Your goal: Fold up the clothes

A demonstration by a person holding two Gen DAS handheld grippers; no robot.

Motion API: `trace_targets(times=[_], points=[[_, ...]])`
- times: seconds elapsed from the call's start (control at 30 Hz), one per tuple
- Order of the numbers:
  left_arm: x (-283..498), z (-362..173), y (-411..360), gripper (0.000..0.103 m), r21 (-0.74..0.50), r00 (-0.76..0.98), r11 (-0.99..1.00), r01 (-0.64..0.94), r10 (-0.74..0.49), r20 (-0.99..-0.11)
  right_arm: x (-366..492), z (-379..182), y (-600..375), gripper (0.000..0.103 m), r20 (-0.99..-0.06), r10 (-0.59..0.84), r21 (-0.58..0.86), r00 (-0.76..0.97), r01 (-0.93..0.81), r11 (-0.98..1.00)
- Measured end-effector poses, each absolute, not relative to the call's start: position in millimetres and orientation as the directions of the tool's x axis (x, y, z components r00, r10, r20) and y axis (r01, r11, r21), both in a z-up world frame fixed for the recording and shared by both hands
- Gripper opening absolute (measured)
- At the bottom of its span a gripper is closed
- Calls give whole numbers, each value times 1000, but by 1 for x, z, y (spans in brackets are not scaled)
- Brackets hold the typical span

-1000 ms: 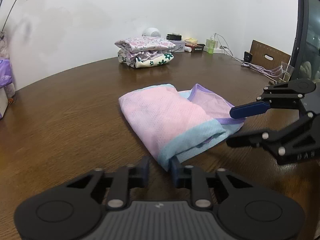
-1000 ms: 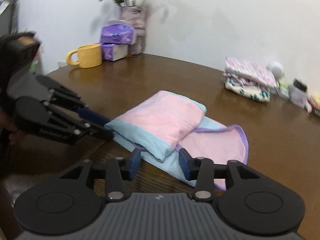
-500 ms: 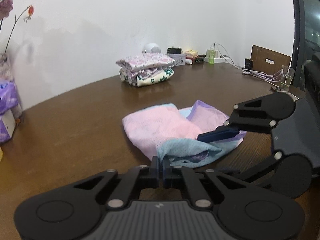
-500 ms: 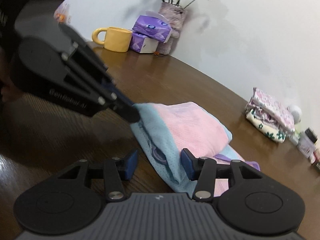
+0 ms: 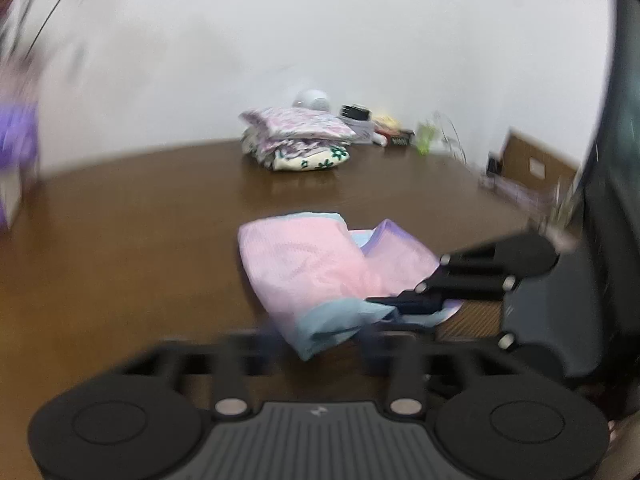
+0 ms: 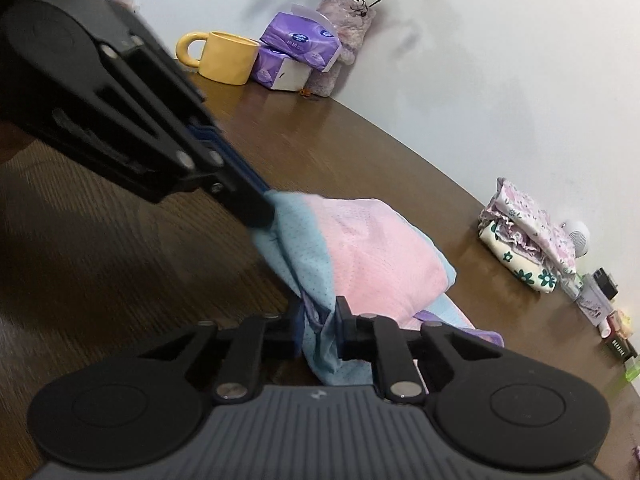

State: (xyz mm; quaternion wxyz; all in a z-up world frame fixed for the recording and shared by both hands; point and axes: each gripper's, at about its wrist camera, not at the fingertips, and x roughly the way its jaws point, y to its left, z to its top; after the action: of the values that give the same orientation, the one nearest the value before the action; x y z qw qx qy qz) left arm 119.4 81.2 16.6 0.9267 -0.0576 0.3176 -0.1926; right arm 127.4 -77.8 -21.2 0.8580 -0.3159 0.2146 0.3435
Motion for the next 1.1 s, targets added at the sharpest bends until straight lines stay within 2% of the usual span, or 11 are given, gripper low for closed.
trace_targets(times=[0.03,0.2,0.47,0.57,0.6,0.63,0.67,0.73,0.9,1.03,1.1], points=[[119,15,86,74,-285,725,914,287,-402,-559,128,-21,-79,12,-582,461,-385,670,-726,569],[137,-2,103,74,-571,689,814,105,-474,-549,133,-19,-86,12,-574,489,-323,656,-731,601],[167,-28,103,71,-755,743,650,-90,-461,-486,137,-18,-95,12,-560,524,-243,642,-732,637],[171,-30,98,60,-752,774,644,-138,-403,-488,140,-19,-99,12,-554,540,-196,634,-729,655],[173,-31,97,49,-751,775,644,-149,-396,-493,141,-19,-100,12,-553,544,-183,630,-730,659],[176,-33,95,32,-746,772,646,-160,-388,-503,142,-19,-101,12,-552,549,-175,628,-731,660],[178,-35,93,25,-738,767,653,-171,-382,-515,143,-18,-102,12,-550,553,-168,625,-732,661],[180,-36,91,19,-723,769,670,-168,-370,-521,144,-18,-104,12,-552,559,-156,618,-735,659],[176,-13,77,14,-602,804,793,-96,-295,-516,141,-11,-117,16,-554,594,-84,584,-748,658],[174,10,56,14,-420,830,906,-51,-195,-522,149,6,-152,34,-530,653,93,541,-729,678],[174,18,42,14,-304,839,952,-26,-144,-524,160,8,-171,34,-522,634,138,571,-677,723]])
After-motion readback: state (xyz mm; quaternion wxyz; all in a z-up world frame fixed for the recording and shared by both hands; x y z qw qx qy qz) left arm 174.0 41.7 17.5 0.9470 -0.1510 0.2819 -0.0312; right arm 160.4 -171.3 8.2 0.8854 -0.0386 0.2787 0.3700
